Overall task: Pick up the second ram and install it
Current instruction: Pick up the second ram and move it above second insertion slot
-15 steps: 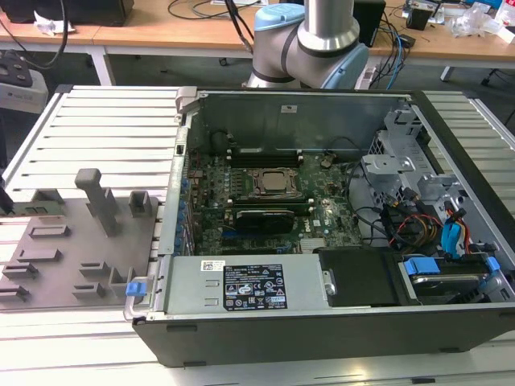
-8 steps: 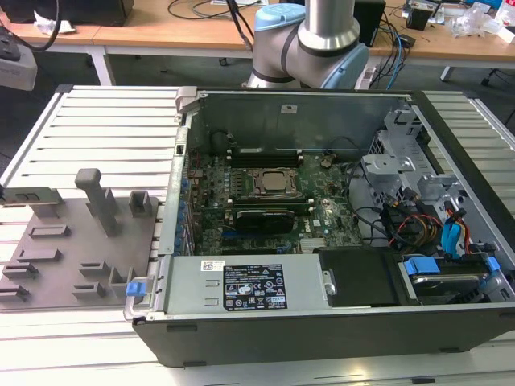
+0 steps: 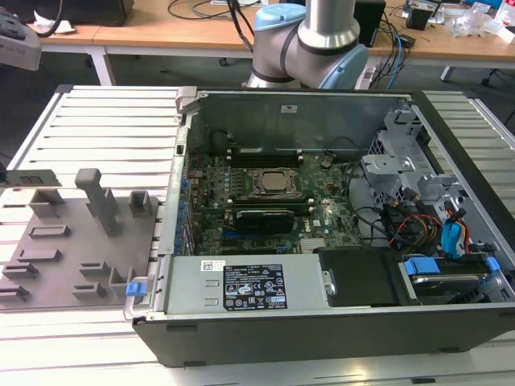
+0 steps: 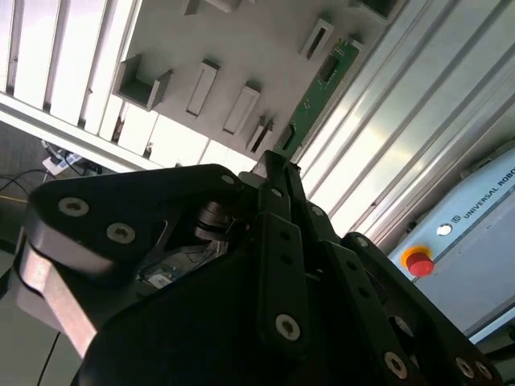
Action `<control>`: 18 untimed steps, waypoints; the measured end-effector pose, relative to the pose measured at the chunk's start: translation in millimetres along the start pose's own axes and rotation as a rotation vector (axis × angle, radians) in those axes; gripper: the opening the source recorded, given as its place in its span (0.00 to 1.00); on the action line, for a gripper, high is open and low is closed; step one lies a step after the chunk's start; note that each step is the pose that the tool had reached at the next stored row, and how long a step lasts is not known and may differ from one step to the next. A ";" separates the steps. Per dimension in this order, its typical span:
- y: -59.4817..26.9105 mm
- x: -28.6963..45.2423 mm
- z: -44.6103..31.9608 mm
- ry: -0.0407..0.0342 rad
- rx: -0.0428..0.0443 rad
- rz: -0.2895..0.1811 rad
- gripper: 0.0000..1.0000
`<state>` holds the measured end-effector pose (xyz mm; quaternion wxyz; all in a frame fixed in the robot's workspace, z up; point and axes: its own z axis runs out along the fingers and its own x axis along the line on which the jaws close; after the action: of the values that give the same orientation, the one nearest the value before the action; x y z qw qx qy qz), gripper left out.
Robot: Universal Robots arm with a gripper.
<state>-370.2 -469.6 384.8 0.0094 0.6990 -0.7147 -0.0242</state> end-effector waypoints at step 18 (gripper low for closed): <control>-13.6 -23.4 -23.8 0.0006 -0.0072 0.000 0.13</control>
<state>-355.0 -447.1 408.4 0.0122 0.6989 -0.7146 -0.0266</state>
